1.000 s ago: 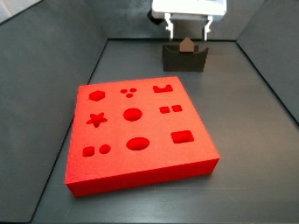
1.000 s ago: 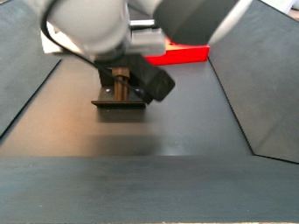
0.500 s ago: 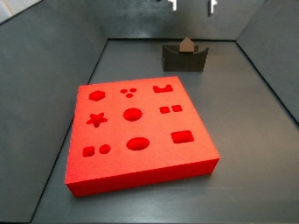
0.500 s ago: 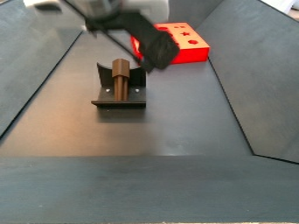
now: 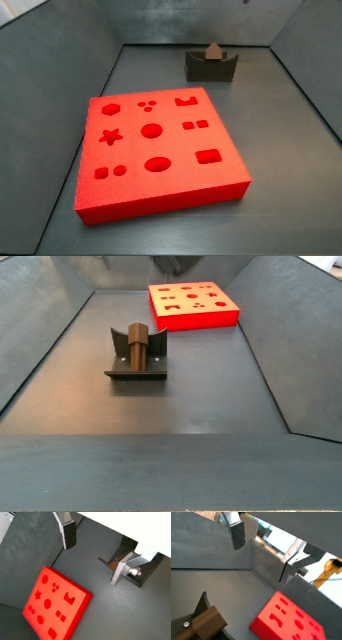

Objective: Pick up the 3 prong object. Move up. Rotate the 3 prong object. Place the 3 prong object on the fixture. Regrasp the 3 prong object. Move to above the board. Insert the 3 prong object.
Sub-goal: Regrasp the 3 prong object.

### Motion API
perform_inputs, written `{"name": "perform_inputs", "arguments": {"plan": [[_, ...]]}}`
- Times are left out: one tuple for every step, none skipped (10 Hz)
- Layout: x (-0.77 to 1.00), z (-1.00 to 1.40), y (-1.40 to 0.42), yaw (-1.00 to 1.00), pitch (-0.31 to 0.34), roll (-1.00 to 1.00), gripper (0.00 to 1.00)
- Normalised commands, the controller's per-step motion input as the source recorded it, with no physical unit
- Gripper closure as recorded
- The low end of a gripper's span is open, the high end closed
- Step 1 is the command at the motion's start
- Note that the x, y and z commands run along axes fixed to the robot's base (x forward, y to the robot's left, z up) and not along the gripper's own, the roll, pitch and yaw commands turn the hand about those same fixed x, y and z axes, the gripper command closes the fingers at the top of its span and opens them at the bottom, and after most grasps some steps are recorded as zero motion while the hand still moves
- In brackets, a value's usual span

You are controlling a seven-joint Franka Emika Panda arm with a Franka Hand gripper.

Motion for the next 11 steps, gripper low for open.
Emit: {"name": "perform_inputs", "arguments": {"plan": [[-0.06,0.06,-0.19,0.0,0.023,1.0,0.0],[-0.03,0.03,-0.06,0.0,0.024,1.0,0.0],[0.0,0.01,-0.04,0.0,0.025,1.0,0.0],[-0.01,0.0,-0.04,0.0,0.021,1.0,0.0],[-0.01,0.01,-0.04,0.0,0.018,1.0,0.0],[-0.02,0.0,-0.03,0.0,0.012,1.0,0.0],[-0.02,0.0,-0.02,0.0,0.007,1.0,0.0],[-0.02,0.0,-0.02,0.01,0.003,1.0,0.0],[-0.01,0.0,-0.02,0.01,-0.001,1.0,0.0],[-0.02,0.0,-0.02,0.01,-0.003,1.0,0.0],[-0.01,0.01,-0.02,0.01,-0.001,1.0,0.0]]}}
